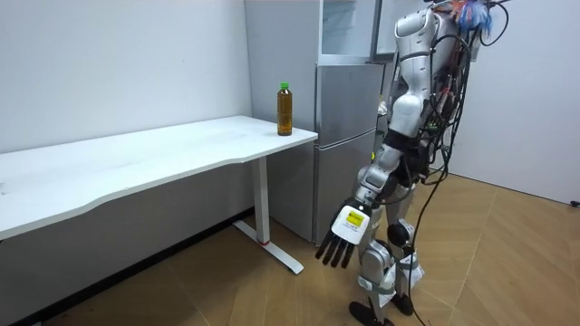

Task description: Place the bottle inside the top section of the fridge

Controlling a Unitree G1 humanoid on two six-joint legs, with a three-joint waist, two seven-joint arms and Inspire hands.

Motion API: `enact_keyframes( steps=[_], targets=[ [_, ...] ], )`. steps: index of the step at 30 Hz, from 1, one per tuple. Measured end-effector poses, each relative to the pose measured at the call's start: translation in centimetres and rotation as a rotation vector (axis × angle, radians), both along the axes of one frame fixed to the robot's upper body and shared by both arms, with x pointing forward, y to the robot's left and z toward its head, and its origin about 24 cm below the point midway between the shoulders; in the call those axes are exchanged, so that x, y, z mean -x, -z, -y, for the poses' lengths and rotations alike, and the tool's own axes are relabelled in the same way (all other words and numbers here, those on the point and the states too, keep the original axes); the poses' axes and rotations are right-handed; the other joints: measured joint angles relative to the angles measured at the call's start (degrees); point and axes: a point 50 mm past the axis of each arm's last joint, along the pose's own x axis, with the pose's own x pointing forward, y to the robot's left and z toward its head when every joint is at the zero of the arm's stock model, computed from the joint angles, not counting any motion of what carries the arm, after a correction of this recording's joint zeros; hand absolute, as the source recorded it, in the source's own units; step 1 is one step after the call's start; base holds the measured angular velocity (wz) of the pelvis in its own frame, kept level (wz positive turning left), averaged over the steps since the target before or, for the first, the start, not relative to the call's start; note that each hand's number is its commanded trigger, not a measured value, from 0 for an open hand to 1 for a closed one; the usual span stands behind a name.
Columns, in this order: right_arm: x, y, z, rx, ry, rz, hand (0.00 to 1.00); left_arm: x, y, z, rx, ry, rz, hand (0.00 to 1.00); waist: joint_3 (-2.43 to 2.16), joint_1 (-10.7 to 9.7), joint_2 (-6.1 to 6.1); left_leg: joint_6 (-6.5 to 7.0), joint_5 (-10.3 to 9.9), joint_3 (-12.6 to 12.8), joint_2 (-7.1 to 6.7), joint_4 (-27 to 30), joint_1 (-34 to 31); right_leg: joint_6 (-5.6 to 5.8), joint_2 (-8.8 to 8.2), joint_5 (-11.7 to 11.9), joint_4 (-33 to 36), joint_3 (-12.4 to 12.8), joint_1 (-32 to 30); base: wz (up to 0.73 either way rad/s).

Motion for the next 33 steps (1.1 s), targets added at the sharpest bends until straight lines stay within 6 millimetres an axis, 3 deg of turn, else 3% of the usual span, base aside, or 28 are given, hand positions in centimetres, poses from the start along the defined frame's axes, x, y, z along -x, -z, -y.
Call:
enact_keyframes(
  steps=[7, 9, 15, 33],
  targets=[
    [-0.6, 0.1, -0.5, -0.008, -0.045, 0.000, 0.00, -3.7, 0.3, 1.5, 0.061, 0.268, 0.021, 0.00, 0.16, -0.3, -0.78, 0.03, 0.0, 0.7, 0.02, -0.1, -0.1, 0.12, 0.18, 0.2, -0.1, 1.3, -0.6, -0.08],
    [-1.1, 0.1, -0.7, -0.006, -0.068, 0.004, 0.00, -4.7, 0.2, 1.5, 0.054, 0.327, 0.030, 0.00, 0.08, -1.4, -1.02, 0.05, 0.0, 0.7, 0.00, -0.1, -0.6, 0.14, 0.19, 0.2, 0.0, 1.4, -1.1, -0.03],
    [-1.3, 0.2, -0.9, -0.007, -0.076, 0.006, 0.00, -4.9, 0.3, 1.5, 0.082, 0.348, 0.029, 0.00, 0.03, -1.8, -1.17, 0.05, 0.0, 1.8, 0.01, 0.0, -0.8, 0.19, 0.14, 0.2, -0.2, 1.6, -1.3, -0.03],
    [-1.3, 0.2, -1.0, -0.019, -0.080, 0.010, 0.00, -4.2, 0.3, 1.4, 0.085, 0.330, 0.016, 0.00, -0.01, -1.6, -1.18, 0.09, 0.0, 1.9, 0.09, -0.3, -0.1, 0.26, 0.26, 0.5, -0.8, 1.7, -0.8, 0.00]
  ],
)
